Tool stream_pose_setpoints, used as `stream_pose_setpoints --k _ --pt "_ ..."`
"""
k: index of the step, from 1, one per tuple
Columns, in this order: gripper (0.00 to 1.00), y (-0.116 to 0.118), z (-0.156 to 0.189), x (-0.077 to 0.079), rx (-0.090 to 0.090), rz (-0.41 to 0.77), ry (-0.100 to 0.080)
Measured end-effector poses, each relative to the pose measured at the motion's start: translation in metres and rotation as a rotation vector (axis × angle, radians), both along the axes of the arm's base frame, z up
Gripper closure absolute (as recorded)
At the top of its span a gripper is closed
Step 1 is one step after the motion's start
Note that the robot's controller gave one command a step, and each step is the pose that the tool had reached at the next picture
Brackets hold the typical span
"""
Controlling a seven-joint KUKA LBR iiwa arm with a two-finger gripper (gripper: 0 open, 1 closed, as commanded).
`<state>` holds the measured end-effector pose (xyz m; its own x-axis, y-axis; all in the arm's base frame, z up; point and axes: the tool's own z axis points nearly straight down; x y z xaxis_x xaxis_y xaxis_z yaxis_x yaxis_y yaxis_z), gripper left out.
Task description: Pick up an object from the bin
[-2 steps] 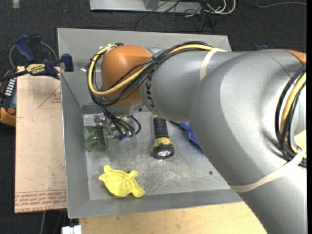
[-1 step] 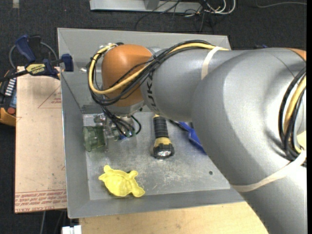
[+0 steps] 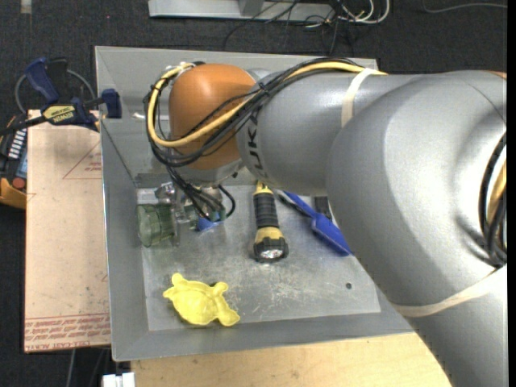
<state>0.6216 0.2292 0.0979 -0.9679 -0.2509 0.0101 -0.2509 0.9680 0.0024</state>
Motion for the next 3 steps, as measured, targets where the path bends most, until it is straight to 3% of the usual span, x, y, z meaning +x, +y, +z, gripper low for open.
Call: stream_pose_setpoints --k 3 --pt "1.00 0.002 0.057 0.003 0.004 0.001 -0.011"
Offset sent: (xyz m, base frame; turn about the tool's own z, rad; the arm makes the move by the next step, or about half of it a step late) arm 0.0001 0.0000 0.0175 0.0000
